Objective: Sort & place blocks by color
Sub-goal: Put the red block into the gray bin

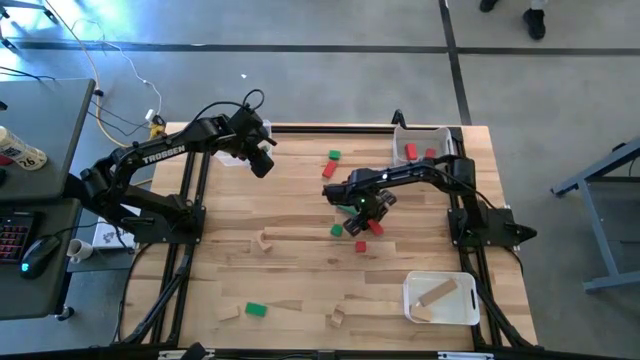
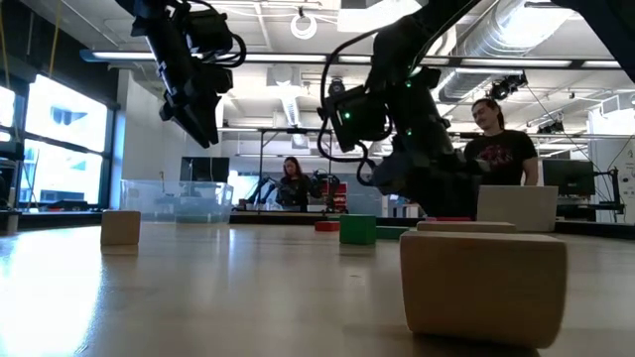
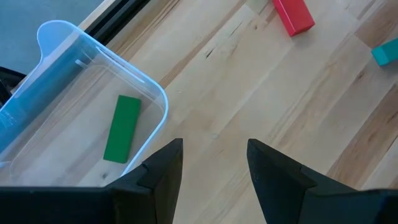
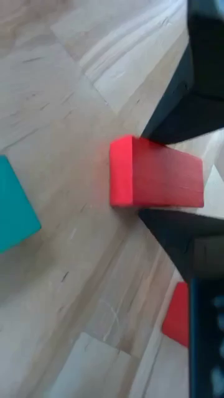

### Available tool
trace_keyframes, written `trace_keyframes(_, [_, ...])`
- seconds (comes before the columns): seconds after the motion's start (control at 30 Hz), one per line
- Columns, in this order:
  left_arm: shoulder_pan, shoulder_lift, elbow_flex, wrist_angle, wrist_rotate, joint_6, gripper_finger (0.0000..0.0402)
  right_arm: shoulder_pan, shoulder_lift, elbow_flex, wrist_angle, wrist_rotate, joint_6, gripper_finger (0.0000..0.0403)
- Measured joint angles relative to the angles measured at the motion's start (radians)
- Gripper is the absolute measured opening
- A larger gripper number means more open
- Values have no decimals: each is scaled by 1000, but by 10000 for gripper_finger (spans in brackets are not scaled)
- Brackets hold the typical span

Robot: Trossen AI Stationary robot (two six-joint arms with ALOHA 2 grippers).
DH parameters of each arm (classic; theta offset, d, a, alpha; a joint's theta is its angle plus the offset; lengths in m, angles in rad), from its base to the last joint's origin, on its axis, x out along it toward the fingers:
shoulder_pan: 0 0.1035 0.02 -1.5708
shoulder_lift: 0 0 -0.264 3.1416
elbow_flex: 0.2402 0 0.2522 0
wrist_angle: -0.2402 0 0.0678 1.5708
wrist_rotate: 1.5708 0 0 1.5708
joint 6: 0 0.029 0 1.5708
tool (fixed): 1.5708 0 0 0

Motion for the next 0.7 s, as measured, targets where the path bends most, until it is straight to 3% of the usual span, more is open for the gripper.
trace_keyframes(0.13, [0, 0, 0, 0, 0, -1, 168, 1, 0, -2, -20, 6, -24, 101])
trace_keyframes(0.37, [0, 0, 0, 0, 0, 0, 168, 1, -8, -6, -57, 37, -91, 101])
trace_keyframes(0.7, [0, 0, 0, -1, 27, 1, 168, -43, -171, -8, -104, 217, -91, 101])
